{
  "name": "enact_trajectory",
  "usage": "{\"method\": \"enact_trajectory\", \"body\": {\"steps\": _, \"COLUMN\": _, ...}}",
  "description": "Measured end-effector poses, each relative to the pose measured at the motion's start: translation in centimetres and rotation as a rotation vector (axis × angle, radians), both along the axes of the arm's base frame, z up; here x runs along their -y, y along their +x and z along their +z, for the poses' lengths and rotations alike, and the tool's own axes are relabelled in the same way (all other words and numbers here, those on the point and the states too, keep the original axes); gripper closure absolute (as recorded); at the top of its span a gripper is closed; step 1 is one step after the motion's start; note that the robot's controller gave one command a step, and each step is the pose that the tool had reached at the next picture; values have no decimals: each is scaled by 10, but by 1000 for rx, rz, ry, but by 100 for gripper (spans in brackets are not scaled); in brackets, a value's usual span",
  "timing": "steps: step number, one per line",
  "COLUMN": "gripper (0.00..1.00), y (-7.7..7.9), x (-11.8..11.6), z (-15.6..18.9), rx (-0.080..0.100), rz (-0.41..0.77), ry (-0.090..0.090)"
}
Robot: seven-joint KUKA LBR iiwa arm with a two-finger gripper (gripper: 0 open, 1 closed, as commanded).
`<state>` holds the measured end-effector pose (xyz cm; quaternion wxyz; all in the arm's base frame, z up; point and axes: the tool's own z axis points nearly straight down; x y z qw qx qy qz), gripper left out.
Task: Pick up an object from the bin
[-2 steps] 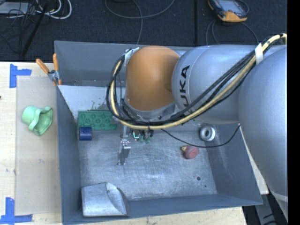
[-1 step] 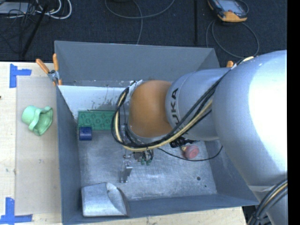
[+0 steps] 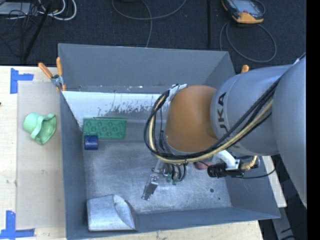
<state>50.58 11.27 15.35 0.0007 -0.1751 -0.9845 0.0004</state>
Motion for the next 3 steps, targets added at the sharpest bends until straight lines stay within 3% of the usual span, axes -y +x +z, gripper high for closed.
{"method": "enact_trajectory", "body": {"steps": 1, "gripper": 0, "y": -5, "x": 64, "z": -56, "rx": -6, "rz": 266, "ry": -1}}
{"method": "enact_trajectory", "body": {"steps": 2, "gripper": 0, "y": -28, "x": 173, "z": -53, "rx": 4, "rz": 284, "ry": -3}}
{"method": "enact_trajectory", "body": {"steps": 3, "gripper": 0, "y": -28, "x": 267, "z": -80, "rx": 28, "rz": 118, "ry": -4}}
